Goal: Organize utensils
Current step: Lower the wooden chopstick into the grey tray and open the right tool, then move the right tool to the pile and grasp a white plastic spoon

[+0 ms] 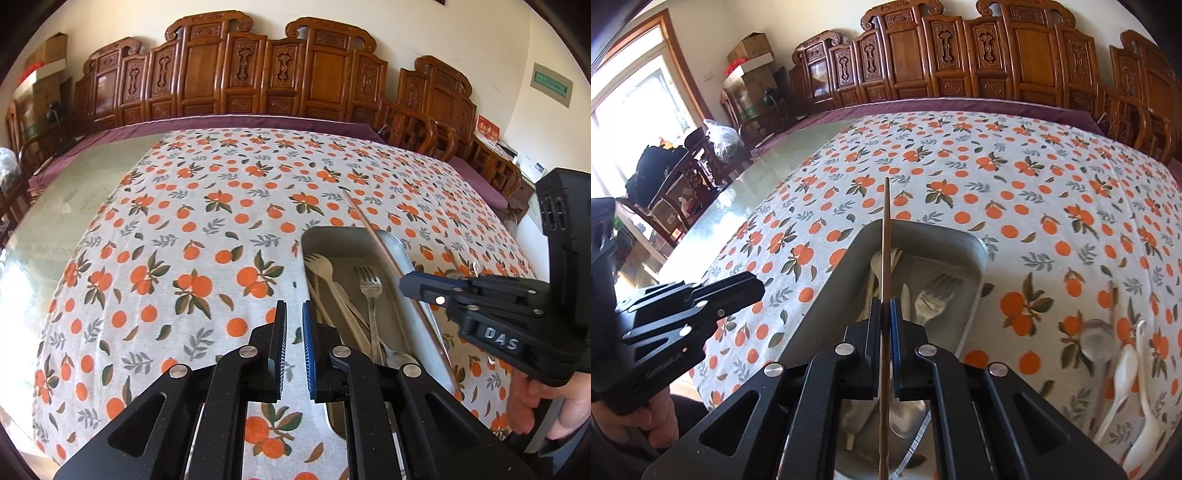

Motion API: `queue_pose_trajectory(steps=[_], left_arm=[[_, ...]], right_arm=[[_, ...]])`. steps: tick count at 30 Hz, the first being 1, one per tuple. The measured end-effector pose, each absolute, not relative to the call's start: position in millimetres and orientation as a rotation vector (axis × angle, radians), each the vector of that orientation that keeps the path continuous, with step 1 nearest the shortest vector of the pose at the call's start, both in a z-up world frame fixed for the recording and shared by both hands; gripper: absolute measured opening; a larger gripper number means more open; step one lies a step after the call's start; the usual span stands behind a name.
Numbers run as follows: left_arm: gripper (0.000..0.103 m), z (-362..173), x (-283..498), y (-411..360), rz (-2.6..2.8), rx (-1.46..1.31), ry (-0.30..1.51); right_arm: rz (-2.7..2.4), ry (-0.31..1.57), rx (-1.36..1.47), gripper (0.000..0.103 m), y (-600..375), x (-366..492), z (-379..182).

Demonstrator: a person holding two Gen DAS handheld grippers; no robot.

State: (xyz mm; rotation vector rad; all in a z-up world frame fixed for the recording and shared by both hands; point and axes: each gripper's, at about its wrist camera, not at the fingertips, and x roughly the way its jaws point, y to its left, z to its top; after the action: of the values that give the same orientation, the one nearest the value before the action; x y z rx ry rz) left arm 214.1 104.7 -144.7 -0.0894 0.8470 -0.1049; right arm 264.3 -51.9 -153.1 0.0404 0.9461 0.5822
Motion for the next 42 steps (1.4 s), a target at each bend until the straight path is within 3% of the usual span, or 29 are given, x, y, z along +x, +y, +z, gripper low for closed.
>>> queue_pose_trajectory(steps=[20,26,33,35,42], left_arm=[[0.009,-148.9,216.7,100.1,-0.105,-0.076,0.859],[0.022,-147.8,216.9,93.7,-0.112,-0.072,0.856],[0.062,-144.8,216.9,72.4,-0.146,-0.067,0.846],[0.068,-144.8,216.6,64.9,-0.159,-0.062,0.846],[0.074,-144.3,215.4,34.7,-0.207,-0.047,0.843]], right_arm=[[0.526,1.007,0.042,0.008,-42.2,264.9,-189.8],[0.549,0.938,0.031,0.008,-59.6,254.1,-169.7],[0.493,0.843,-0.055,0.008,-123.6,231.8,-142.3],[0.452,0.829,-0.080,0.008,-146.7,230.4,-139.2],[0.316,0.835,-0.079,0.008,-225.7,236.3,-144.6]])
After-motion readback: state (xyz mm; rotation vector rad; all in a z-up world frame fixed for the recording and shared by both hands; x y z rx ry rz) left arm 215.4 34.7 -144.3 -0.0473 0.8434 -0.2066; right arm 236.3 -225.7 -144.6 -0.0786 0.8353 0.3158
